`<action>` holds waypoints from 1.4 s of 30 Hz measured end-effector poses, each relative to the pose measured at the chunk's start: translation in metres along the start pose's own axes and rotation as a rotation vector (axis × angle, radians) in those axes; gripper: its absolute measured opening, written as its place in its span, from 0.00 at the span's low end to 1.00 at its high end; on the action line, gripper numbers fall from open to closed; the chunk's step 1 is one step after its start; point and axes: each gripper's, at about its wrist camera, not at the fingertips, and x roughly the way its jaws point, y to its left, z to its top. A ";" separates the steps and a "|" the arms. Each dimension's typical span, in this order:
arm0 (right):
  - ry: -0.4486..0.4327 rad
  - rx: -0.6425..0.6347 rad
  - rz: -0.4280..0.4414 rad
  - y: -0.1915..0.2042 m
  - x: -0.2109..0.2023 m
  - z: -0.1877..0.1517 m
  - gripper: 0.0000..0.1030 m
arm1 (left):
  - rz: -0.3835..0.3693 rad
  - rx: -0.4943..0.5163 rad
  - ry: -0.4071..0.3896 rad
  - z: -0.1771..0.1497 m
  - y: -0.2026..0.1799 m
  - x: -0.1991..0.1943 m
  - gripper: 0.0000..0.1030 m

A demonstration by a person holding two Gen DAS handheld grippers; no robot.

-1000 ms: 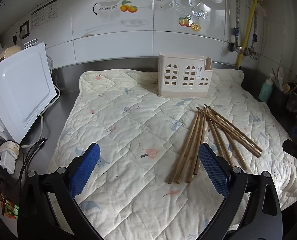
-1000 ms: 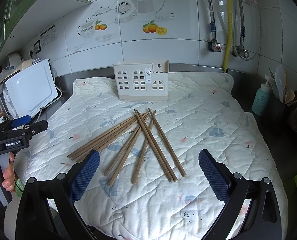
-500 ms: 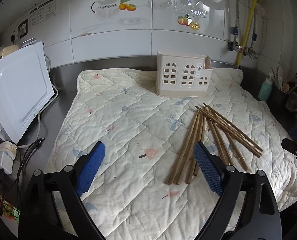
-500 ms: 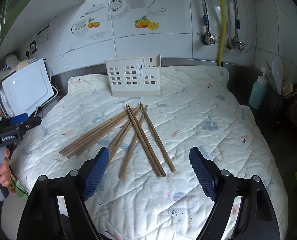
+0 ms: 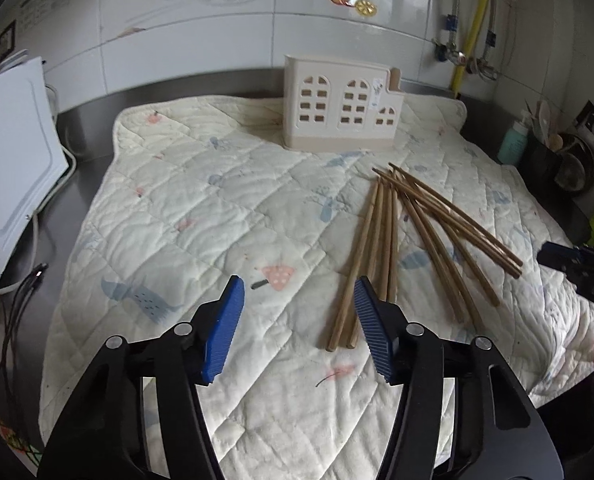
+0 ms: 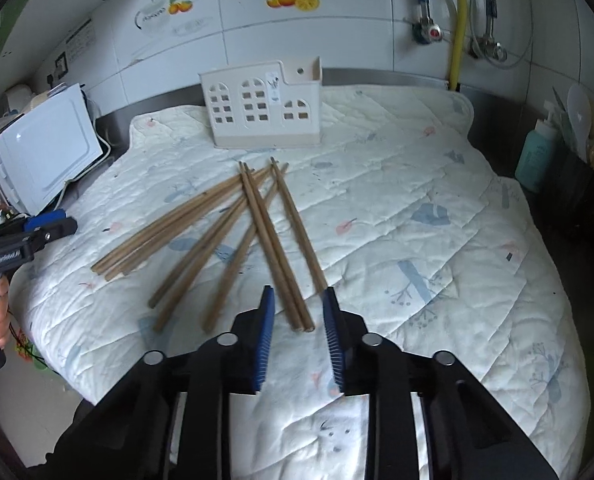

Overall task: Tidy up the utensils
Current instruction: 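Lower the left gripper onto a chopstick and close on it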

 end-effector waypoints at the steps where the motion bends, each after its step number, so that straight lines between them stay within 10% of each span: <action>1: 0.006 0.005 -0.003 -0.002 0.004 0.001 0.19 | -0.012 0.007 0.010 -0.001 0.000 0.003 0.51; 17: 0.081 0.008 -0.002 -0.015 0.049 0.006 0.13 | -0.129 0.133 0.155 0.007 -0.017 0.060 0.32; 42: 0.081 -0.043 -0.012 -0.012 0.062 0.009 0.10 | -0.079 0.173 0.155 0.005 -0.026 0.080 0.24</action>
